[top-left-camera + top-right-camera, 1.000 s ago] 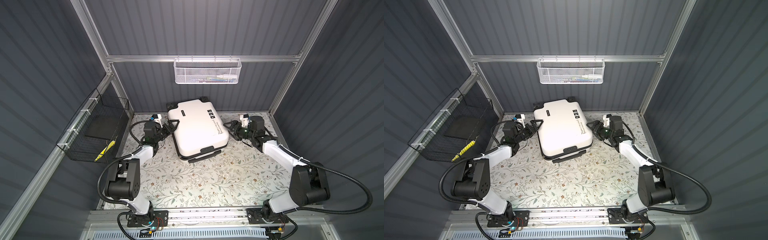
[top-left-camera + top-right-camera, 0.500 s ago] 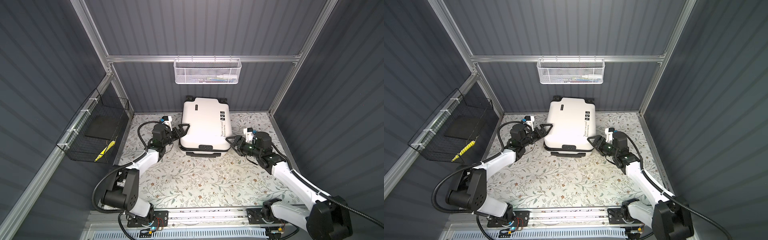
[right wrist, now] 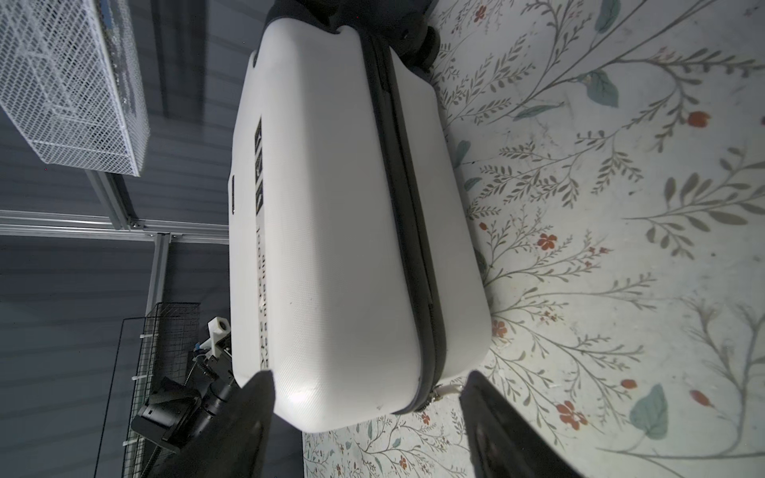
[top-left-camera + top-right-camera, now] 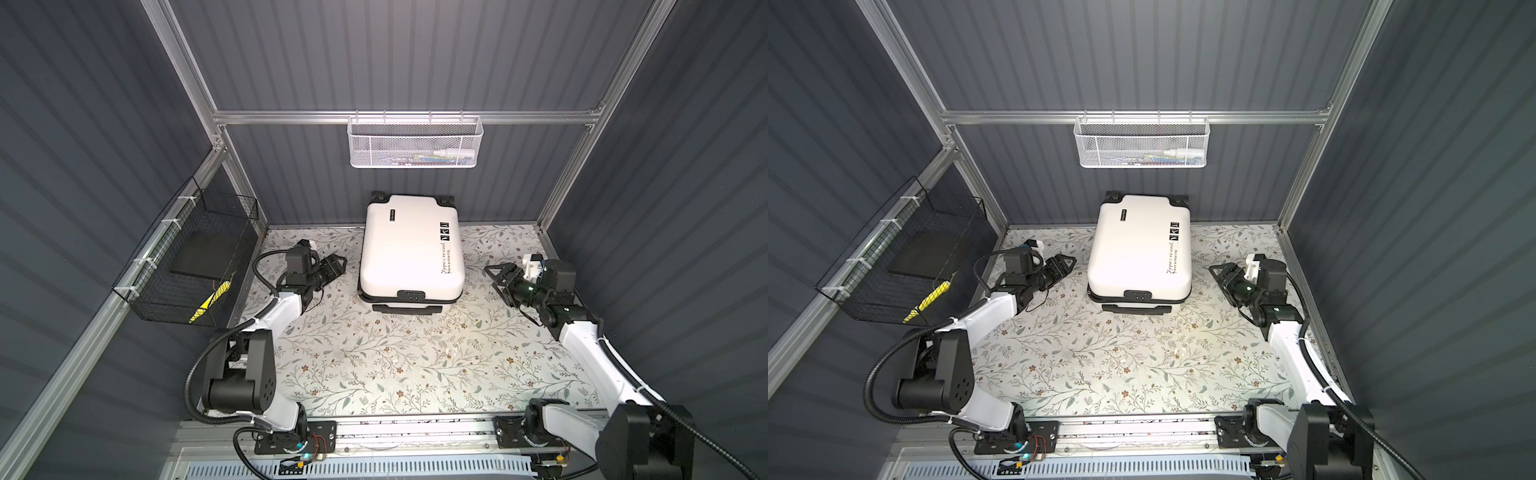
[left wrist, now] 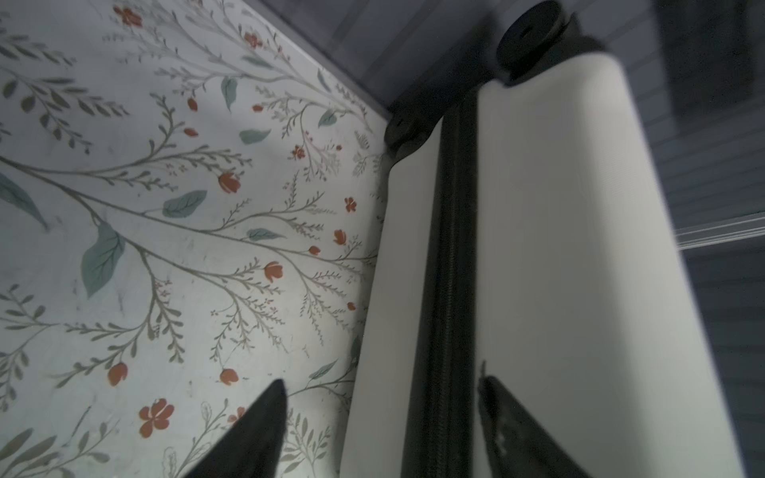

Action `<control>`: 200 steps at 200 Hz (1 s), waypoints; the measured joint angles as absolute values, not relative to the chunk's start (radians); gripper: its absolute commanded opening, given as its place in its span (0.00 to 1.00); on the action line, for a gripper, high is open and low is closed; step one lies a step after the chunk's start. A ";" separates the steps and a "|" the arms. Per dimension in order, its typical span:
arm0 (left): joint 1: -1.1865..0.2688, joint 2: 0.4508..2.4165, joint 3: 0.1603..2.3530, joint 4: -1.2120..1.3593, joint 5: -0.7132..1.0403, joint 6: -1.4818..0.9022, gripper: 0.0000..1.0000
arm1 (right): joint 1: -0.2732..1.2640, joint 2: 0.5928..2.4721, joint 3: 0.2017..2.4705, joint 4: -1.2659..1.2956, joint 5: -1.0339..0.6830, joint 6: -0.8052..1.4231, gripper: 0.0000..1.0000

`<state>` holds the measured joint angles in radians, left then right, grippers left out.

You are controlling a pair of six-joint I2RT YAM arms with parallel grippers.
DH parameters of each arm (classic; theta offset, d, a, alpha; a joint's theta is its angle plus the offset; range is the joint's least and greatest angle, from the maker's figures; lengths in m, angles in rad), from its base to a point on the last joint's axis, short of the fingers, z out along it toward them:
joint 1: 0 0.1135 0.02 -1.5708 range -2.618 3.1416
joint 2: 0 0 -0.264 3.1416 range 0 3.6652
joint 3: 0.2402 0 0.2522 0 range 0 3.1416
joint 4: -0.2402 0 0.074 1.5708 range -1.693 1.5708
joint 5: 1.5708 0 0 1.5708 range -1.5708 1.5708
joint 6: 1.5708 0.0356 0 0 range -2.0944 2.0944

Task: Pack the luggage
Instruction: 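Push the suitcase sides with both grippers to square it facing the robot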

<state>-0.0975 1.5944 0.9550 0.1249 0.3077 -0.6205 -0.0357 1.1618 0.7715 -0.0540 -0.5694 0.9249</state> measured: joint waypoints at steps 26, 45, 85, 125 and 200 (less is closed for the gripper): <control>-0.097 1.694 1.031 0.078 0.326 -0.572 0.10 | -0.051 1.244 0.816 -0.062 -0.565 0.908 0.60; -0.097 1.749 1.075 0.057 0.344 -0.548 0.00 | -0.057 1.306 0.843 -0.065 -0.561 0.900 0.51; -0.103 1.837 1.121 0.044 0.403 -0.536 0.00 | -0.056 1.410 0.897 -0.068 -0.563 0.889 0.36; -0.142 1.874 1.121 0.046 0.443 -0.533 0.00 | -0.020 1.474 0.951 -0.070 -0.566 0.876 0.28; -0.198 1.883 1.065 0.148 0.453 -0.535 0.00 | 0.085 1.581 1.047 -0.086 -0.557 0.839 0.23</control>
